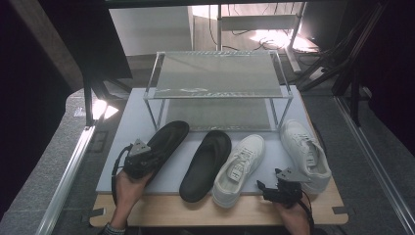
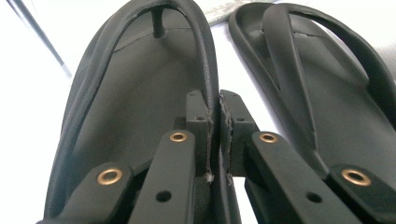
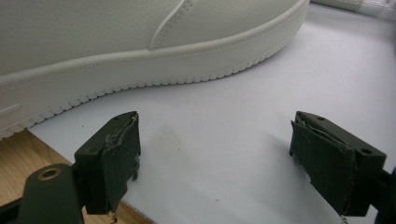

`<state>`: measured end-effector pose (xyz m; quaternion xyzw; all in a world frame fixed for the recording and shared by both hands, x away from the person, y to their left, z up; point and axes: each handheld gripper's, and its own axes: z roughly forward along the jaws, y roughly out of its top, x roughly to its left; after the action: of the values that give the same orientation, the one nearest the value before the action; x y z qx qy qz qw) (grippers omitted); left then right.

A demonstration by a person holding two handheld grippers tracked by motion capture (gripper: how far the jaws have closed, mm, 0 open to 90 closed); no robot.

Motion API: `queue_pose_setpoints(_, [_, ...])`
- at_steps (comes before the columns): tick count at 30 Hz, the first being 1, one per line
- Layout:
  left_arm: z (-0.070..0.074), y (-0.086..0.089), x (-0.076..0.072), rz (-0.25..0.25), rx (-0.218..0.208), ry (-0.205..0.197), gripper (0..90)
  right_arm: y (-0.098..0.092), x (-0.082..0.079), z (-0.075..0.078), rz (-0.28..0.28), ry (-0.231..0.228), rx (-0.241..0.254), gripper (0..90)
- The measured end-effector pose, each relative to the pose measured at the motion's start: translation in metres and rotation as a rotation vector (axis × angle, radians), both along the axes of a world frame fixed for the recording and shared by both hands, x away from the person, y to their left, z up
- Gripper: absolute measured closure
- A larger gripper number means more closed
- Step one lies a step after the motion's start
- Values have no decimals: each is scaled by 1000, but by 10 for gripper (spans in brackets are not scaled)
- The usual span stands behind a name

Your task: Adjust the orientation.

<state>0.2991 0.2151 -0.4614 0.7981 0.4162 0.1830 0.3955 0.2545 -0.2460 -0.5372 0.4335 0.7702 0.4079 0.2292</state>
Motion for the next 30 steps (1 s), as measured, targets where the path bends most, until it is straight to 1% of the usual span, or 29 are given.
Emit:
queue_pose_setpoints(6, [-3,-11,14,14,0,-5,834,0,0,0,0,0,0,164])
queue_pose_setpoints(14, [-7,-25,35,47,0,-17,835,0,0,0,1,0,1,163])
queue_pose_setpoints(21, [-8,-38,54,81,16,-39,835,0,0,0,1,0,1,163])
queue_pose_setpoints(23, [-9,-42,61,89,12,-40,834,0,0,0,1,0,1,163])
queue_pose_setpoints(28, [-11,-51,75,107,30,-36,834,0,0,0,2,0,2,163])
queue_pose_setpoints(30, [-12,-54,81,120,30,-36,834,0,0,0,1,0,2,163])
